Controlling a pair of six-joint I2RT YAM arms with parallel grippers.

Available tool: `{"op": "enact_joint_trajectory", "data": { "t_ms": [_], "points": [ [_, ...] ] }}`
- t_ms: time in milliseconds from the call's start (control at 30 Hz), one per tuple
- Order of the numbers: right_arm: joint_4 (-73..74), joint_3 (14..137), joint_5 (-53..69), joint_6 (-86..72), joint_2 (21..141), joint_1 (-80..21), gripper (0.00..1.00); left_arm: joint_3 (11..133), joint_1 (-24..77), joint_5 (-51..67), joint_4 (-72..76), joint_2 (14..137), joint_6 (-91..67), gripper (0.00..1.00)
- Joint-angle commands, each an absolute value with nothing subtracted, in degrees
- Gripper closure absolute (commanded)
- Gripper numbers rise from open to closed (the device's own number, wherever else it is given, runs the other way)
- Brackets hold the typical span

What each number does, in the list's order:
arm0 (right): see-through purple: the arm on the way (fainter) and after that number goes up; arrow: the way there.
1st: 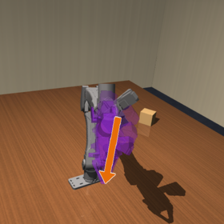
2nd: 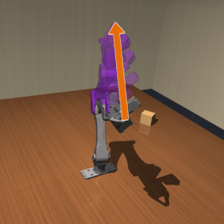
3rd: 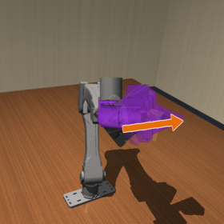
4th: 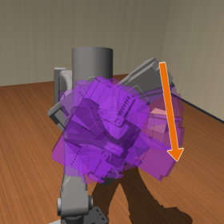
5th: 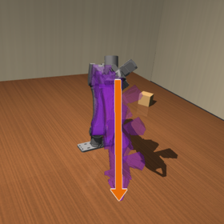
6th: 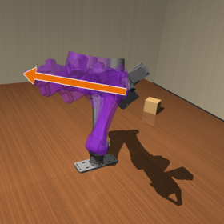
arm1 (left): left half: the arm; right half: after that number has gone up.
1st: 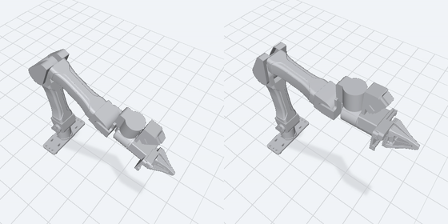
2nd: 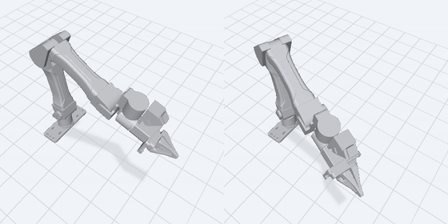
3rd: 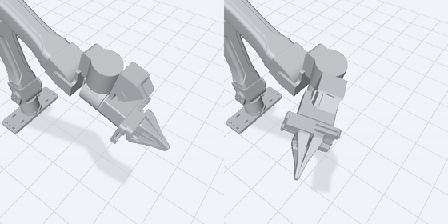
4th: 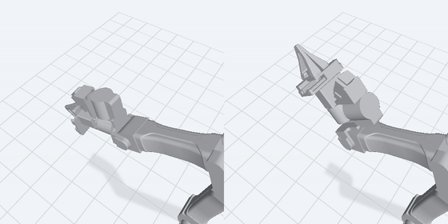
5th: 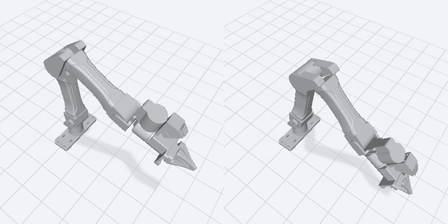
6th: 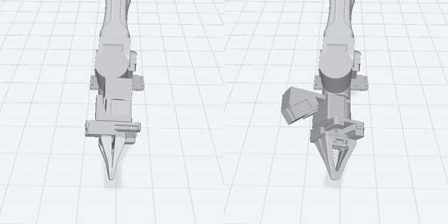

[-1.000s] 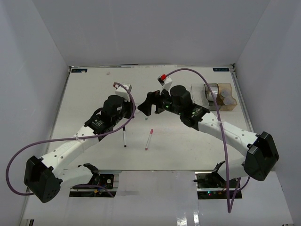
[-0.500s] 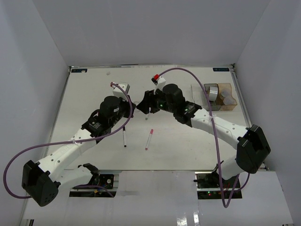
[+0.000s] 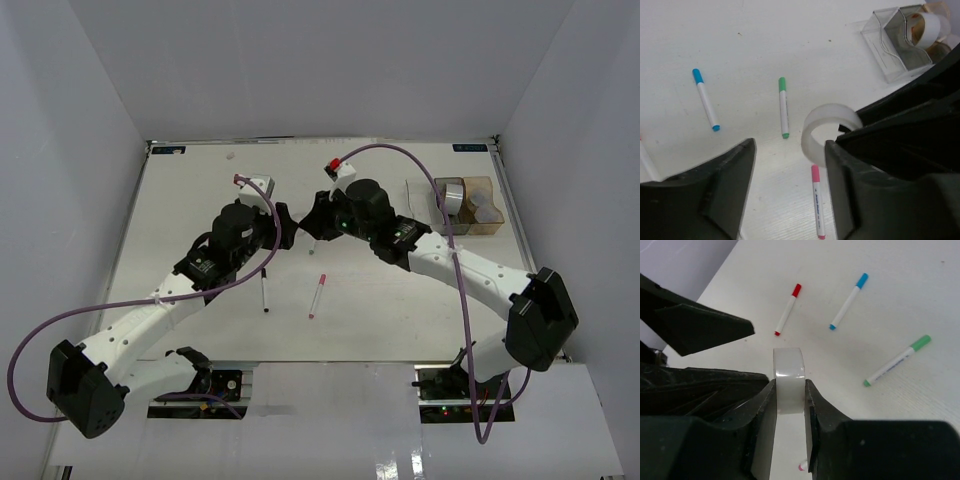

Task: Sort the stationery into containers
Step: Place the stationery in the storage box.

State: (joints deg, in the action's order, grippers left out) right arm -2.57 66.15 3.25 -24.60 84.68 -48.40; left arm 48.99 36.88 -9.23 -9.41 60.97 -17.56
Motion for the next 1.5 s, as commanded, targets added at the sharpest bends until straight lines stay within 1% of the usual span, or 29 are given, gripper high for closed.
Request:
{"op": "enact_joint_trajectory", "data": {
  "t_ms": [0,133,167,267,333,467,667,900,1133,1167,1267,1467],
  "points": [
    [-0.1,65.9,-7.9,-21.5,81.0,-47.2,0.92,49.0,37.4,-10.1,-8.7,60.5,-18.5,0.2],
    [7.6,63.4,-16.5,-19.8,77.5,-42.4,0.92,49.7,37.4,-12.6,-10.3,60.8,-19.0,0.06],
    [10.5,62.8,-18.2,-19.7,76.9,-40.8,0.92,49.8,37.4,-13.4,-10.7,60.8,-19.1,0.05],
    [13.8,59.6,-20.5,-19.6,74.2,-30.9,0.92,50.2,37.4,-14.5,-11.4,61.0,-19.3,0.02],
    [14.1,57.0,-21.6,-19.1,72.4,-26.7,0.92,50.4,37.4,-15.0,-11.7,61.2,-19.4,0.02],
    [15.0,55.5,-22.7,-18.1,72.4,-15.7,0.92,50.9,37.4,-17.0,-13.0,61.7,-19.4,0.02],
    [15.3,57.3,-21.6,-19.6,76.7,-6.3,0.92,51.4,37.4,-17.8,-14.1,62.5,-19.4,0.02],
    [15.2,61.6,-20.0,-21.9,83.6,-1.5,0.92,51.9,37.4,-17.1,-14.5,63.4,-19.4,0.02],
    [15.1,65.5,-18.8,-24.7,88.8,-0.7,0.92,52.0,37.3,-17.0,-14.7,63.8,-19.3,0.02],
    [15.0,65.8,-18.5,-25.3,89.2,1.0,0.92,52.0,37.3,-17.1,-14.8,63.8,-19.3,0.02],
    [15.2,67.0,-17.0,-26.3,91.6,1.3,0.87,52.1,37.3,-17.1,-14.8,64.0,-19.2,0.02],
    [15.1,66.8,-16.0,-27.8,92.9,1.8,0.84,52.2,37.3,-16.7,-14.9,64.2,-19.2,0.02]
  ]
}}
